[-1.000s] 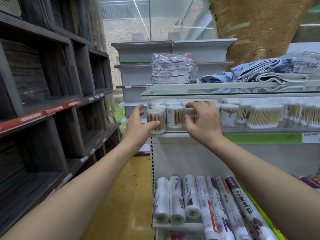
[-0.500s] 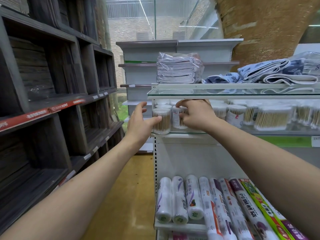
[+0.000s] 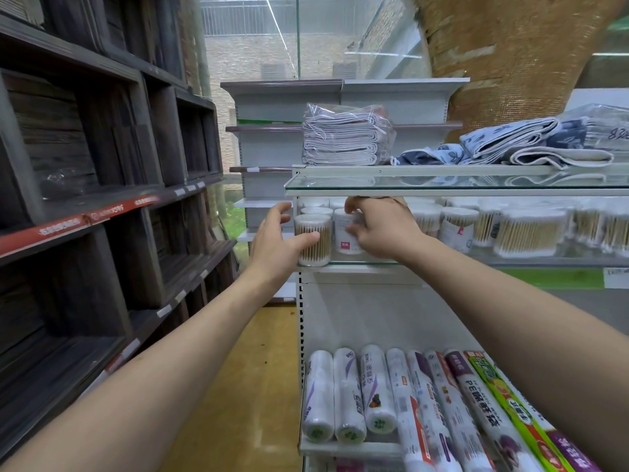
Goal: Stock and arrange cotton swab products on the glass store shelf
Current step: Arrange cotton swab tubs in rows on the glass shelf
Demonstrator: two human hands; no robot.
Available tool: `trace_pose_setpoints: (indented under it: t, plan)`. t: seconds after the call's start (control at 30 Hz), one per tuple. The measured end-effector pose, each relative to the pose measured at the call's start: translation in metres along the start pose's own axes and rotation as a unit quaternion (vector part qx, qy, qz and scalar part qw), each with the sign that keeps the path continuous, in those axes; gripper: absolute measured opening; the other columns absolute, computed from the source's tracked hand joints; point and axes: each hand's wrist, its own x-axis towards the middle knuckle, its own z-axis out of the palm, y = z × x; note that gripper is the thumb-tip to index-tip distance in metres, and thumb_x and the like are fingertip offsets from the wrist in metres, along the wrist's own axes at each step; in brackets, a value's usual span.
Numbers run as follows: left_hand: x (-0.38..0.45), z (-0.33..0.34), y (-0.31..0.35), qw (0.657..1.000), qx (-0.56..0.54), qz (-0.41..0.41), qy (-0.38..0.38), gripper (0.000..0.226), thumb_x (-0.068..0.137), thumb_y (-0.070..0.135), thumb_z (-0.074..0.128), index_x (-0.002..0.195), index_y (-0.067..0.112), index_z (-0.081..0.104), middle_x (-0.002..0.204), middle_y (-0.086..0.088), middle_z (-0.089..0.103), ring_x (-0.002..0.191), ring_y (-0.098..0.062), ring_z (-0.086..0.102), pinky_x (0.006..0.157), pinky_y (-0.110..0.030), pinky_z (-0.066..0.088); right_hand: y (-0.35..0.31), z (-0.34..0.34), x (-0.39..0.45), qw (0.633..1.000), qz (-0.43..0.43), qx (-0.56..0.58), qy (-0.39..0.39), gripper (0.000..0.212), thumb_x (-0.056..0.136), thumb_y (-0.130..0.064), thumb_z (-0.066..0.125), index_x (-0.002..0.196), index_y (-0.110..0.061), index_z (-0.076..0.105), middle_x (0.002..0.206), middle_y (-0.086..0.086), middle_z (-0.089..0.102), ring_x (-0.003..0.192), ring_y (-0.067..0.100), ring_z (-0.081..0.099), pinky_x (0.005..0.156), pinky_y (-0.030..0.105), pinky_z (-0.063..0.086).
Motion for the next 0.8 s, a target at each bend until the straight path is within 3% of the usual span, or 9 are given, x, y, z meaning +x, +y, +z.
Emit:
trace_pose_setpoints:
  t: [0.07,0.23,0.37,0.43,0.53,0.67,0.8]
  plan:
    - [0.0012,0.0004,-0.0022,1.0,0.005,0.003,0.0,0.076,0.082,0.033,0.079,0.148,0.03,0.04,0.14,0.003,0.049,0.131,-0.019,0.046,0.112,-0.051,0.04,-0.0002,0.0013,0.0002,1.0,0.003,-0.015,0.0,0.027,0.091,-0.027,0.06,0.118,-0.029,0.054,0.115,0.003,0.066,0.114,0.029,0.054,0.102,0.038,0.035]
    - [0.0011,0.001,-0.0027,1.0,0.007,-0.001,-0.001,0.074,0.084,0.026,0.079,0.149,0.026,0.041,0.14,0.001,0.05,0.13,-0.019,0.046,0.111,-0.047,0.041,0.0001,-0.0003,0.0004,0.999,0.004,-0.042,-0.006,0.042,0.083,-0.019,0.063,0.122,-0.03,0.052,0.117,0.003,0.065,0.117,0.03,0.054,0.104,0.04,0.032]
    - [0.001,0.0023,-0.0021,1.0,0.002,0.001,-0.004,0.072,0.085,0.022,0.078,0.148,0.025,0.042,0.132,0.003,0.052,0.127,-0.018,0.048,0.102,-0.035,0.041,0.0026,0.004,0.0001,0.999,0.01,-0.045,-0.009,0.056,0.085,-0.025,0.059,0.138,-0.037,0.045,0.131,0.0,0.061,0.129,0.027,0.048,0.112,0.045,0.025]
    - [0.0015,0.0029,-0.0024,1.0,0.001,-0.001,-0.007,0.072,0.085,0.022,0.079,0.147,0.024,0.043,0.13,0.003,0.053,0.126,-0.018,0.049,0.104,-0.037,0.042,0.0036,0.006,0.0016,0.999,0.013,-0.046,-0.011,0.052,0.089,-0.036,0.057,0.14,-0.04,0.044,0.135,-0.003,0.06,0.132,0.026,0.046,0.114,0.048,0.021]
    - [0.0019,0.0039,-0.0021,1.0,-0.01,-0.003,-0.015,0.076,0.081,0.034,0.08,0.147,0.023,0.044,0.129,0.002,0.054,0.127,-0.019,0.05,0.108,-0.042,0.043,0.0041,0.0057,0.0041,0.999,0.01,-0.044,-0.008,0.039,0.091,-0.04,0.057,0.13,-0.039,0.05,0.128,-0.003,0.064,0.126,0.026,0.05,0.112,0.049,0.024]
    - [-0.0015,0.0041,0.0018,0.999,-0.04,-0.001,-0.025,0.077,0.081,0.053,0.067,0.148,0.023,0.044,0.123,0.007,0.055,0.111,-0.006,0.054,0.084,-0.018,0.041,0.0032,0.0038,-0.0003,0.999,0.001,-0.037,-0.006,0.037,0.09,-0.032,0.058,0.126,-0.035,0.049,0.122,0.0,0.066,0.123,0.027,0.051,0.111,0.048,0.025]
    - [-0.002,0.0037,0.0013,0.999,-0.047,-0.004,-0.025,0.08,0.077,0.063,0.057,0.146,0.024,0.046,0.126,0.007,0.056,0.104,0.003,0.052,0.081,-0.016,0.038,0.0017,0.0056,-0.0058,0.999,-0.013,-0.05,-0.005,0.035,0.091,-0.035,0.058,0.124,-0.028,0.047,0.121,0.004,0.066,0.127,0.03,0.047,0.116,0.052,0.021]
